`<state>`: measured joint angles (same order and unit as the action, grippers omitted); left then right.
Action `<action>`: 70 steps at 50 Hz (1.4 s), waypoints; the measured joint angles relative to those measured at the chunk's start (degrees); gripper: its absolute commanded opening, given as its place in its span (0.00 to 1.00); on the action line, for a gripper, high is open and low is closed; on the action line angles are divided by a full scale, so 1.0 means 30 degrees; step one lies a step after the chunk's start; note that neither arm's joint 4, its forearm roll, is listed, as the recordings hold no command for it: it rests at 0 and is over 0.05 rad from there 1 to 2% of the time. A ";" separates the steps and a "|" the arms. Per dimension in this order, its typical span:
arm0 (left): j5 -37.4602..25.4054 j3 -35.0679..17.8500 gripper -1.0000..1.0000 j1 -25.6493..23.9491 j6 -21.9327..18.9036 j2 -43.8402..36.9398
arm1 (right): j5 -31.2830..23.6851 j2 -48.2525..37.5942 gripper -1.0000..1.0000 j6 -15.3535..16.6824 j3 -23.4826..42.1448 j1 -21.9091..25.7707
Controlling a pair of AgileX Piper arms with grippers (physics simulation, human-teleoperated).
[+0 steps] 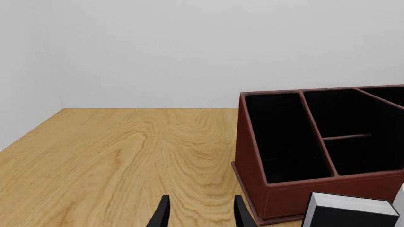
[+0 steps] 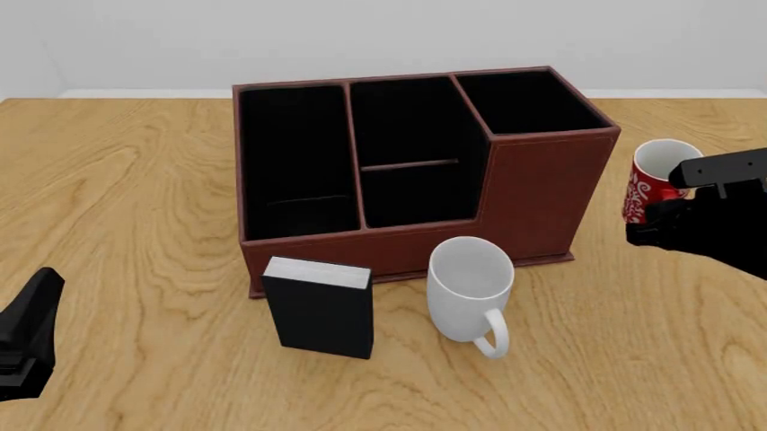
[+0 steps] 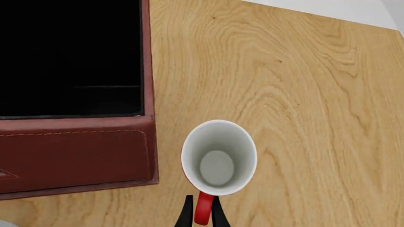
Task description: Pick up the red mug and place it to the right of the caddy.
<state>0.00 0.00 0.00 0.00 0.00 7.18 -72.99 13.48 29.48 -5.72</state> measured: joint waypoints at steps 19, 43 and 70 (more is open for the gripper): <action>0.0000 0.0000 1.00 0.0000 0.0000 0.0000 | 0.1788 -0.4256 0.00 -0.0213 0.1860 0.0234; 0.0000 0.0000 1.00 0.0000 0.0000 0.0000 | 0.2815 -0.7040 0.00 -0.0819 0.2791 0.0153; 0.0000 0.0000 1.00 0.0000 0.0000 0.0000 | 0.3682 -0.8060 0.00 -0.0879 0.3051 -0.0021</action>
<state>0.00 0.00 0.00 0.00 0.00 18.22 -97.17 10.84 38.63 -5.78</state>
